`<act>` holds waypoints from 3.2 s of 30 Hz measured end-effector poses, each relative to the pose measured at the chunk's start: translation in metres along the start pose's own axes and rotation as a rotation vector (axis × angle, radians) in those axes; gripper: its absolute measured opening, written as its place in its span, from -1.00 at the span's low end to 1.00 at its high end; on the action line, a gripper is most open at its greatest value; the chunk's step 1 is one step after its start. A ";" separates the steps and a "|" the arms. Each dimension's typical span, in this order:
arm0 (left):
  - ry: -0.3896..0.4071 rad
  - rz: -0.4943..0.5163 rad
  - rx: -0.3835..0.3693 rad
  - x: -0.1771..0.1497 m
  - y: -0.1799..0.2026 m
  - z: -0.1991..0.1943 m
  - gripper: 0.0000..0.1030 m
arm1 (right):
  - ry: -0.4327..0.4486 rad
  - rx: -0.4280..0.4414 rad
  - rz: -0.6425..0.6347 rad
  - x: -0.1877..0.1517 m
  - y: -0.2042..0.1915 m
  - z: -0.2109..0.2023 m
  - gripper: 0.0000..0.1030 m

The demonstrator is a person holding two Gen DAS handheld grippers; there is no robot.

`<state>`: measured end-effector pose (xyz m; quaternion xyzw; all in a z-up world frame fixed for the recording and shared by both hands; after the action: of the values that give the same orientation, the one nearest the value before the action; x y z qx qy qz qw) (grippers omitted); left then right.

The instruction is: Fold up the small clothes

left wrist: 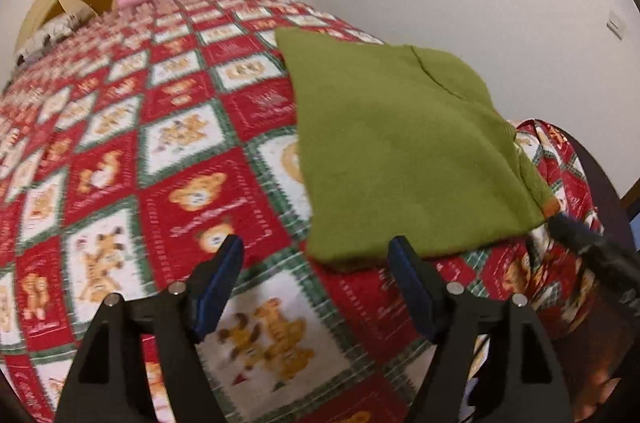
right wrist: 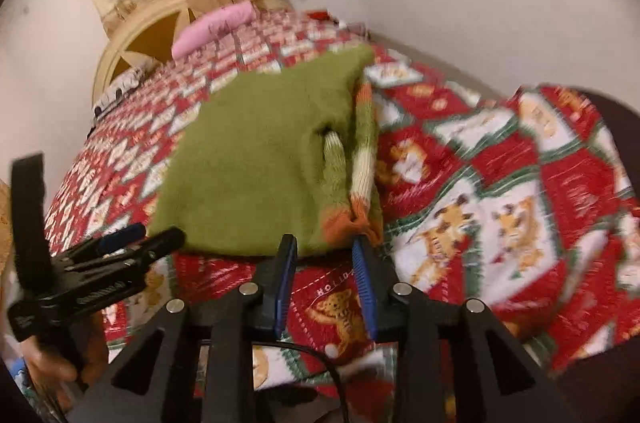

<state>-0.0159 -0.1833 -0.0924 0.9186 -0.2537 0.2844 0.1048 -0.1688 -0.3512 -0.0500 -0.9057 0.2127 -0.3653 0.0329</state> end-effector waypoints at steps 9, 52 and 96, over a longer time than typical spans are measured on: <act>0.263 0.046 0.125 -0.006 -0.010 -0.067 1.00 | 0.270 -0.164 -0.120 0.003 -0.060 -0.081 0.38; 0.040 -0.091 -0.197 0.108 -0.023 0.036 1.00 | -0.019 0.107 0.121 0.107 0.038 0.078 0.43; 0.084 -0.010 0.018 0.100 -0.003 0.062 0.34 | -0.136 0.044 -0.170 0.094 0.011 0.115 -0.23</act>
<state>0.0858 -0.2422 -0.0860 0.9080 -0.2418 0.3244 0.1084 -0.0344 -0.4102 -0.0757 -0.9422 0.1243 -0.3089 0.0361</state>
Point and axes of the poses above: each gripper's, at about its wrist camera, not at the fingertips, and z roughly the way its jaws point, y to its right, x to its top, the point moved 3 cm from there along z, roughly the way its jaws point, and after that the axes turned 6 degrees about -y, right-handed, at the moved point
